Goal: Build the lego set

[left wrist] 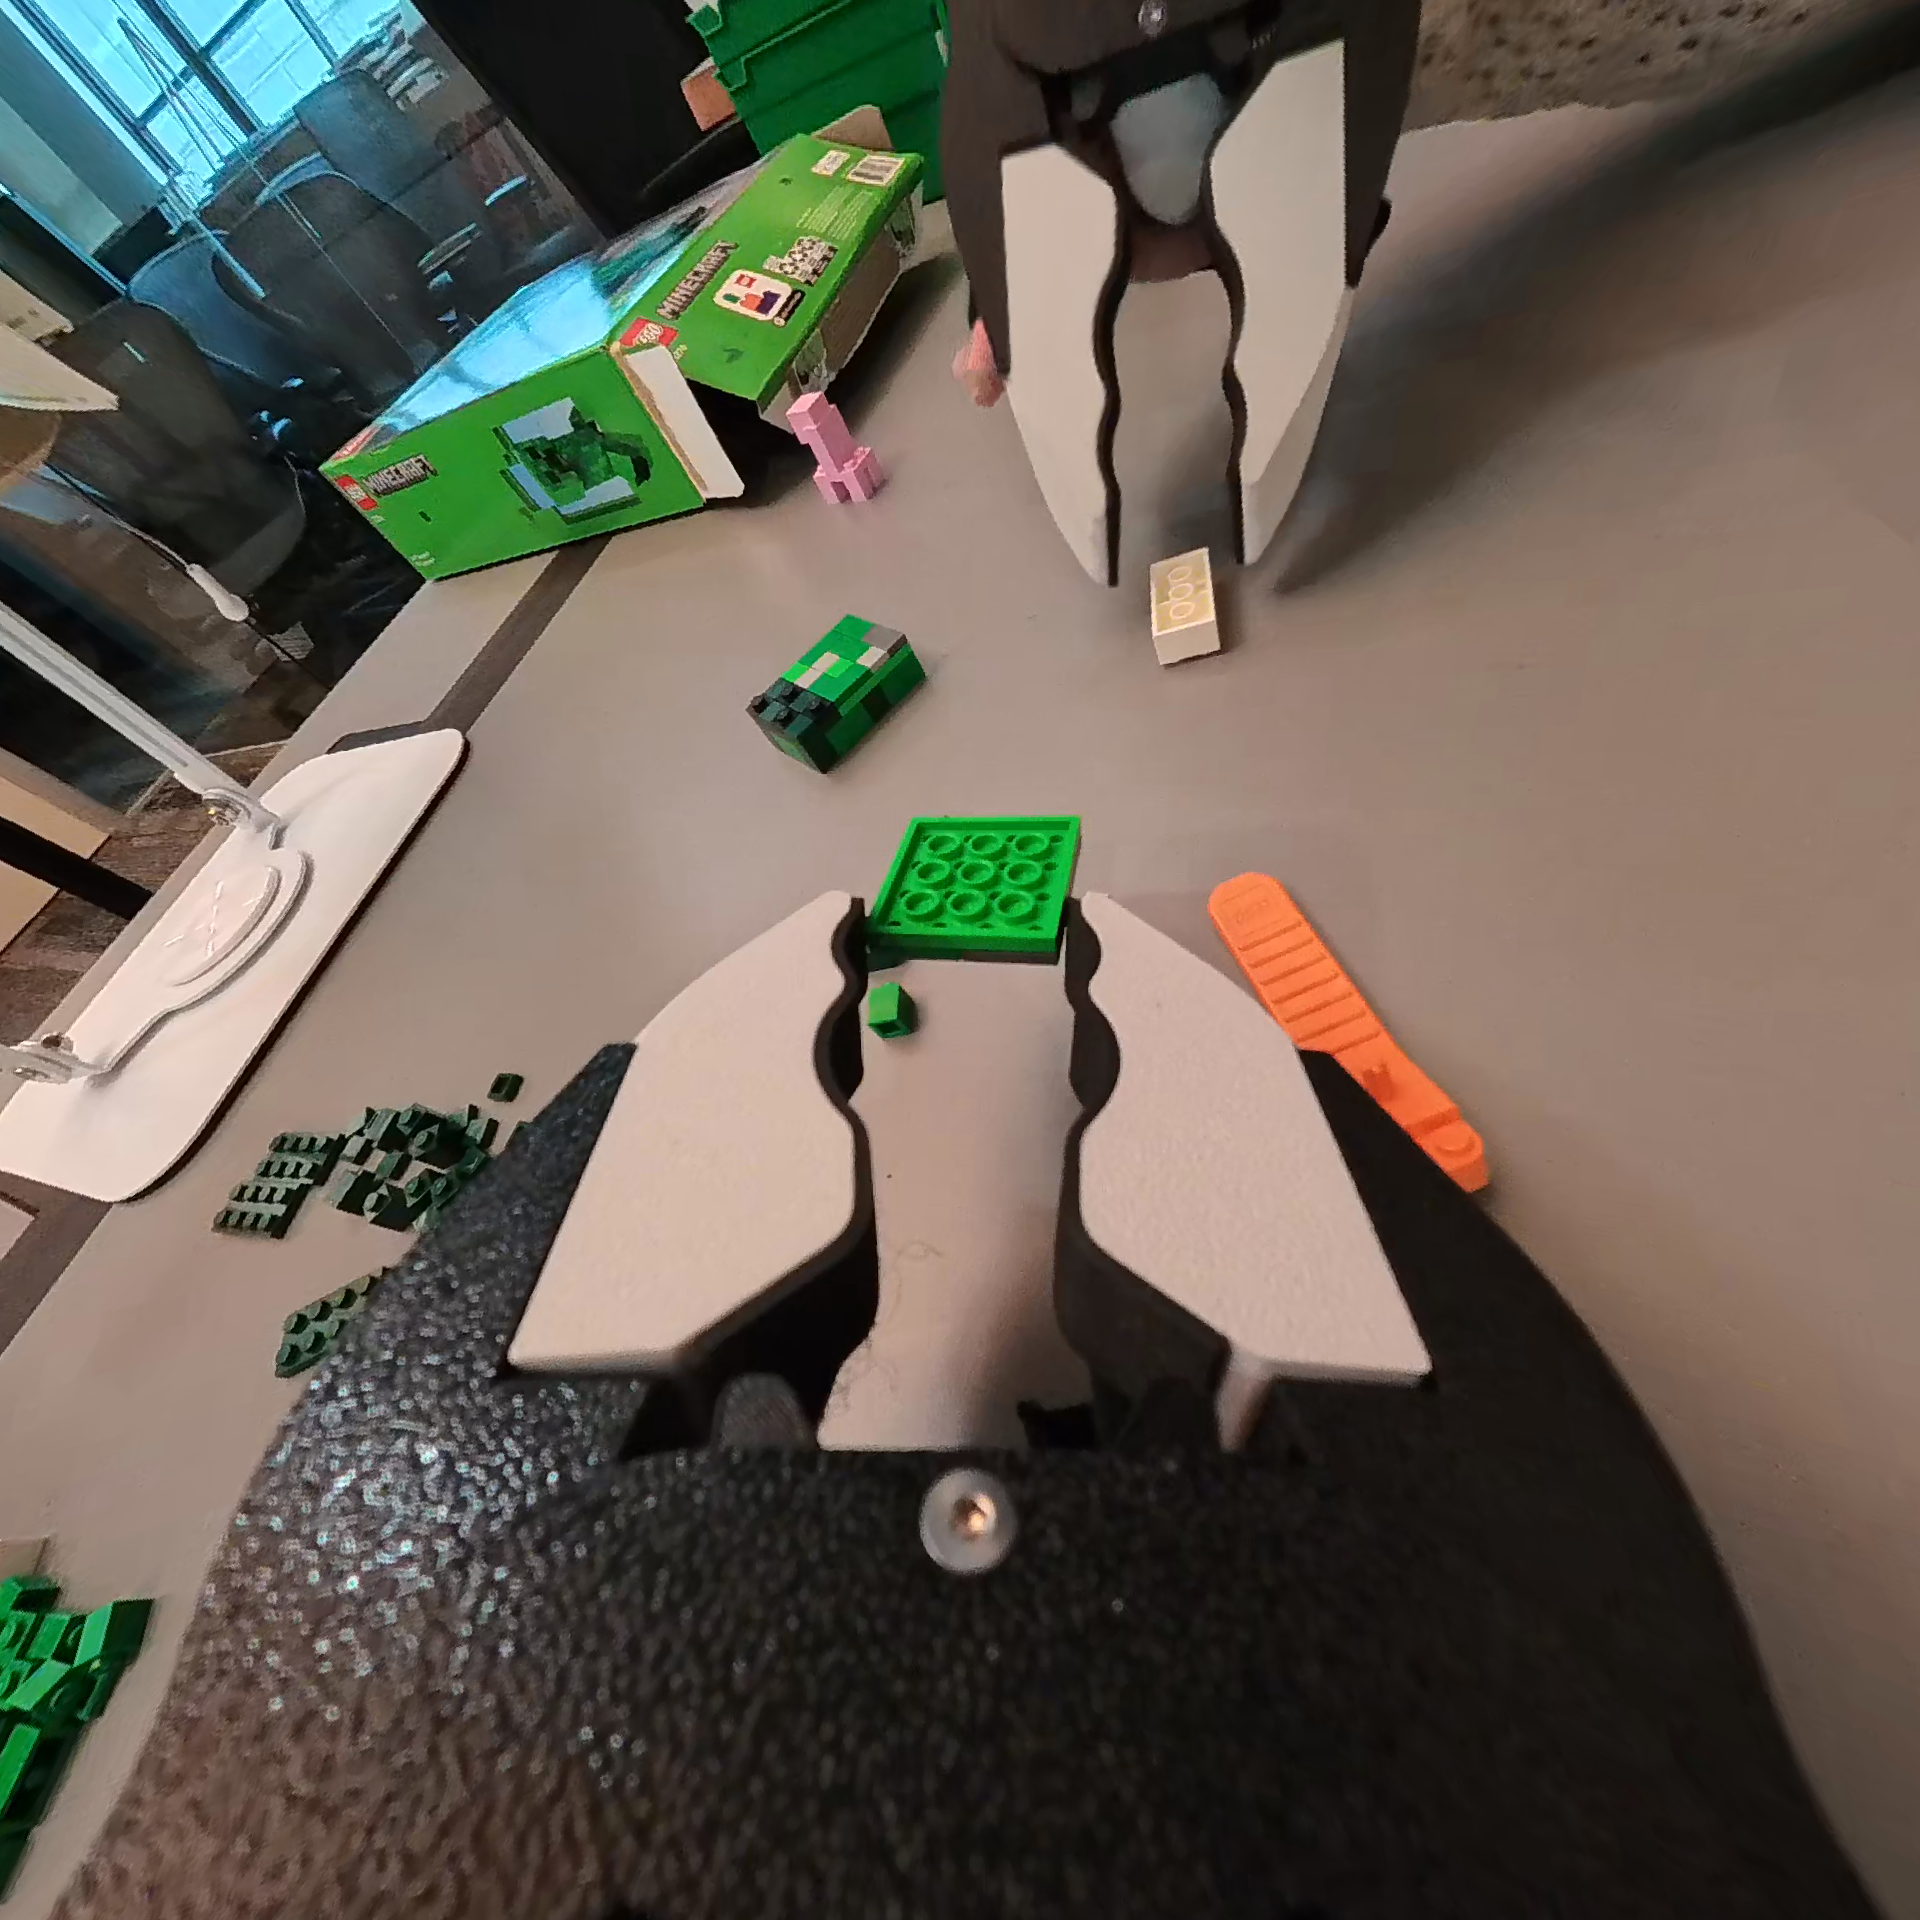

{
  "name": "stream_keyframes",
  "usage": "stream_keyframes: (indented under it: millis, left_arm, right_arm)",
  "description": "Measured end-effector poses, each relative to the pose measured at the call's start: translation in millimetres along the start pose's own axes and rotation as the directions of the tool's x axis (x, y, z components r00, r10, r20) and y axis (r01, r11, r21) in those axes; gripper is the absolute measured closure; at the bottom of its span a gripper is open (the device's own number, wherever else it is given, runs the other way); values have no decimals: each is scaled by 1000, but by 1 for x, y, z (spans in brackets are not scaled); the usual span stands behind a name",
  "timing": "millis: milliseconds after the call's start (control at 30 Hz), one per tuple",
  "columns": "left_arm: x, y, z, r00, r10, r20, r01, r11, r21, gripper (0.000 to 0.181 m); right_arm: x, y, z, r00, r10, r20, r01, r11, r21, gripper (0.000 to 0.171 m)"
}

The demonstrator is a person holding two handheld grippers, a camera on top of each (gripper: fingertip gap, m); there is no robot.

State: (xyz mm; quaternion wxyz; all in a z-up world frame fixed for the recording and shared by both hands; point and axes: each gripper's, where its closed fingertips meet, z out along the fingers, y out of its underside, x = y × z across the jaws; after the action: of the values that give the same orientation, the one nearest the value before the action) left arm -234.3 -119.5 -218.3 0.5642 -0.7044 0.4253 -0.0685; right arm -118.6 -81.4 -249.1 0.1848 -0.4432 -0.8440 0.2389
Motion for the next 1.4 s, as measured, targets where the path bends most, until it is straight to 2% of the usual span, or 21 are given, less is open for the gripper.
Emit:
stream_keyframes:
  millis: [200,400,600,733,1000,1400]
  left_arm:
    - [0,-1,1,1000,-3,0,3,1000,4,145]
    - [-2,-8,2,998,-59,21,58,998,35,145]
    - [-1,-23,0,992,-124,13,122,987,108,145]
    - [-2,-28,-2,986,-164,14,160,977,139,145]
    - [-2,-29,-1,989,-145,24,140,980,138,145]
    - [-3,-31,-1,991,-131,30,125,981,146,145]
  right_arm:
    - [-3,3,4,997,42,59,-40,999,-33,155]
    - [23,-66,-11,996,41,-74,-28,985,169,155]
    - [25,-110,-4,995,-74,-71,85,982,167,155]
    - [28,-115,2,993,-110,-35,113,988,106,155]
    - [28,-116,6,993,-121,14,121,992,22,155]
    - [25,-118,5,992,-124,17,125,992,-26,155]
